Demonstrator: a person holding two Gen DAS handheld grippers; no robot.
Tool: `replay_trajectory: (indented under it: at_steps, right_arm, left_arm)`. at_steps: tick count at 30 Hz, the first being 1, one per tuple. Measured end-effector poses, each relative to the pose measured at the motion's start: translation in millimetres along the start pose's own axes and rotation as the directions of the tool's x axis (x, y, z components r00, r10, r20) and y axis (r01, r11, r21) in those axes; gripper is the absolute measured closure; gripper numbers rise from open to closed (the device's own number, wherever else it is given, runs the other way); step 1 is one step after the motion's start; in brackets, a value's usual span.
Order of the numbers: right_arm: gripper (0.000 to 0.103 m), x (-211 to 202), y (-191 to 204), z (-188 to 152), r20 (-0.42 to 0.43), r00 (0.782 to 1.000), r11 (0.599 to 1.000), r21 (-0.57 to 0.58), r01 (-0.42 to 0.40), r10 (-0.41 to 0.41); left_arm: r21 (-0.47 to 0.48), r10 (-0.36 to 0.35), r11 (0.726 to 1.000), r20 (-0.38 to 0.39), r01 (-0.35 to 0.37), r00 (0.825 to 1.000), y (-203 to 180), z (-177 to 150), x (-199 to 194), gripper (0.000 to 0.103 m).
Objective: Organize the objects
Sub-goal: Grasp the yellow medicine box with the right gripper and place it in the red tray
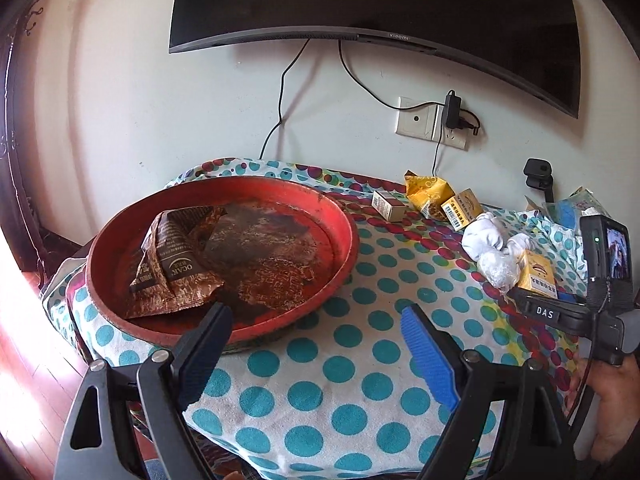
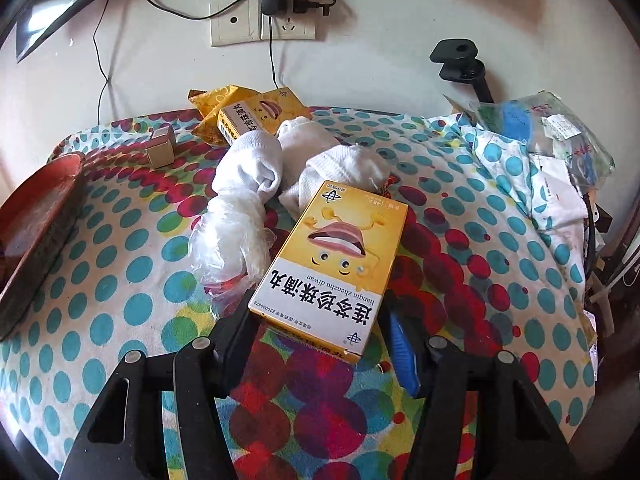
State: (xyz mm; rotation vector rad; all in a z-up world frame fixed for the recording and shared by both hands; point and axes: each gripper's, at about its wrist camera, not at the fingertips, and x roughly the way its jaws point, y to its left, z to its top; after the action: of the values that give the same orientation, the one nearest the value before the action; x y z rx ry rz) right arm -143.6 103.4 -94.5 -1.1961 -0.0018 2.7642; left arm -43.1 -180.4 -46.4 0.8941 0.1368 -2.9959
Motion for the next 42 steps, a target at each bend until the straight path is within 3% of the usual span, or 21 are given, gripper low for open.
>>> replay_trajectory:
  at_steps: [15, 23, 32, 42]
  right_arm:
    - [0.047, -45.1, -5.5, -9.4, 0.067, 0.993, 0.995, -0.035, -0.092, 0.094]
    - [0.047, -66.9, 14.5, -6.2, 0.091, 0.987, 0.988, -0.095, -0.123, 0.131]
    - [0.047, -89.0, 83.9, 9.5, 0.112, 0.969, 0.949, -0.255, -0.186, 0.22]
    - [0.047, -75.2, 204.9, 34.1, 0.045, 0.952, 0.845, -0.475, -0.246, 0.302]
  left_arm:
    - [0.012, 0.039, 0.999, 0.016, -0.039, 0.999, -2.6, 3.9, -14.6, 0.015]
    - [0.002, 0.039, 0.999, 0.019, -0.039, 0.999, -0.7, 7.4, -25.5, 0.015]
    - [-0.034, 0.064, 0.997, 0.011, -0.063, 0.998, 12.4, 7.9, -32.0, 0.015]
    - [-0.121, 0.14, 0.982, -0.052, -0.145, 0.989, 59.0, -16.0, -37.5, 0.015]
